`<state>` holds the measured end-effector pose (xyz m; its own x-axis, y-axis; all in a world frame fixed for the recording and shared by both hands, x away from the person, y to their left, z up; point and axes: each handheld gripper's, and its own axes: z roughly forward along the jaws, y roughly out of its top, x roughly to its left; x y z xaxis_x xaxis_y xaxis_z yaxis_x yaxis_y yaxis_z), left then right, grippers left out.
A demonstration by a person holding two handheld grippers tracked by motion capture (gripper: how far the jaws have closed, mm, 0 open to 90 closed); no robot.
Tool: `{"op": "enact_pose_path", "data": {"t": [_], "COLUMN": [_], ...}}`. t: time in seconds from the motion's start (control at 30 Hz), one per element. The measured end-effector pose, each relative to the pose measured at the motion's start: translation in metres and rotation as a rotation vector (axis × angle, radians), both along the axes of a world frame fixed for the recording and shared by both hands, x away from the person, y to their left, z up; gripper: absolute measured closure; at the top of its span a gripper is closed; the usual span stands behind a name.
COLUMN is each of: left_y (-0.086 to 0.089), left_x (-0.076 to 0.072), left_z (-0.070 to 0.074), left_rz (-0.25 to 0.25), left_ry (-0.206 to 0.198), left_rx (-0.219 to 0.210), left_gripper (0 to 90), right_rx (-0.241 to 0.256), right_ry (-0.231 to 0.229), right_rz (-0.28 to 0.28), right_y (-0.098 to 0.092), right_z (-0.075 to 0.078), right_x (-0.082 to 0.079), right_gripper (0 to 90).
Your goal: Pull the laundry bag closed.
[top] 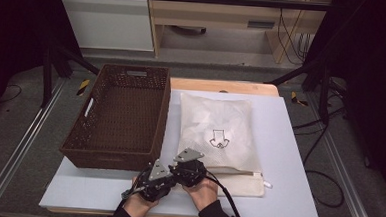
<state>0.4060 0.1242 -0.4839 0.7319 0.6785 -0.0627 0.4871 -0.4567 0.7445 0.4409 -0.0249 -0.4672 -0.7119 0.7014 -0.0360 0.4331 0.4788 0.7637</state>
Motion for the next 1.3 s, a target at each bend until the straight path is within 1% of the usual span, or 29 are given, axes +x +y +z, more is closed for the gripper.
{"op": "enact_pose_path", "data": {"t": [0.03, 0.07, 0.1, 0.23, 0.37, 0.53, 0.63, 0.7, 0.77, 0.83, 0.87, 0.9, 0.93, 0.97, 1.07, 1.17, 1.23, 1.3], "left_y": [0.000, 0.000, 0.000, 0.000, 0.000, 0.000, 0.000, 0.000, 0.000, 0.000, 0.000, 0.000, 0.000, 0.000, 0.000, 0.000, -0.001, -0.001], "left_x": [0.000, 0.000, 0.000, 0.000, 0.000, 0.000, 0.000, 0.001, 0.001, 0.000, 0.000, 0.000, 0.000, 0.000, 0.000, 0.000, -0.001, 0.000], "left_z": [0.000, 0.000, 0.000, 0.000, 0.000, 0.000, 0.000, 0.000, 0.000, 0.000, 0.000, 0.000, 0.000, 0.000, 0.000, 0.000, 0.000, 0.000], "left_rz": [-0.002, -0.001, -0.001, 0.000, -0.002, -0.001, -0.002, -0.003, -0.003, -0.003, -0.002, -0.002, -0.002, -0.001, -0.001, -0.001, 0.001, -0.001], "left_ry": [-0.001, 0.000, 0.004, 0.005, 0.005, 0.004, 0.004, 0.005, 0.004, 0.003, 0.003, 0.003, 0.002, 0.004, 0.000, -0.001, -0.003, -0.001], "left_rx": [0.002, 0.001, -0.001, -0.002, -0.001, 0.000, 0.000, 0.000, 0.000, 0.000, 0.000, 0.000, 0.000, -0.002, 0.000, 0.001, 0.003, 0.002], "left_gripper": [81.4, 81.4, 81.4, 81.4, 81.4, 81.4, 81.4, 81.3, 81.3, 81.3, 81.3, 81.3, 81.3, 81.3, 81.4, 81.4, 81.3, 81.4], "right_rx": [-0.008, -0.010, -0.008, 0.028, 0.056, 0.098, 0.104, 0.092, 0.087, 0.105, 0.121, 0.127, 0.125, 0.125, 0.142, 0.108, 0.081, 0.042], "right_ry": [-0.007, 0.002, 0.000, 0.029, 0.048, 0.078, 0.089, 0.095, 0.106, 0.115, 0.108, 0.089, 0.072, 0.067, 0.055, 0.042, 0.051, 0.036], "right_rz": [-0.005, -0.009, -0.011, -0.016, -0.007, 0.013, 0.026, 0.031, 0.040, 0.040, 0.042, 0.050, 0.054, 0.060, 0.057, 0.030, 0.022, 0.004], "right_y": [0.001, 0.002, 0.002, -0.003, -0.011, -0.021, -0.029, -0.034, -0.039, -0.043, -0.044, -0.044, -0.042, -0.040, -0.030, -0.015, -0.007, -0.001], "right_z": [-0.001, -0.001, -0.001, 0.002, 0.008, 0.014, 0.017, 0.015, 0.012, 0.009, 0.008, 0.007, 0.008, 0.008, 0.011, 0.007, 0.003, 0.000], "right_x": [0.000, 0.000, 0.001, 0.003, 0.004, 0.001, -0.002, -0.004, -0.005, -0.007, -0.008, -0.008, -0.009, -0.008, -0.005, 0.003, 0.008, 0.008], "right_gripper": [62.5, 64.3, 65.7, 70.6, 78.1, 82.1, 87.0, 88.6, 88.5, 86.1, 82.7, 79.4, 78.8, 77.7, 69.7, 62.8, 61.1, 61.9]}}
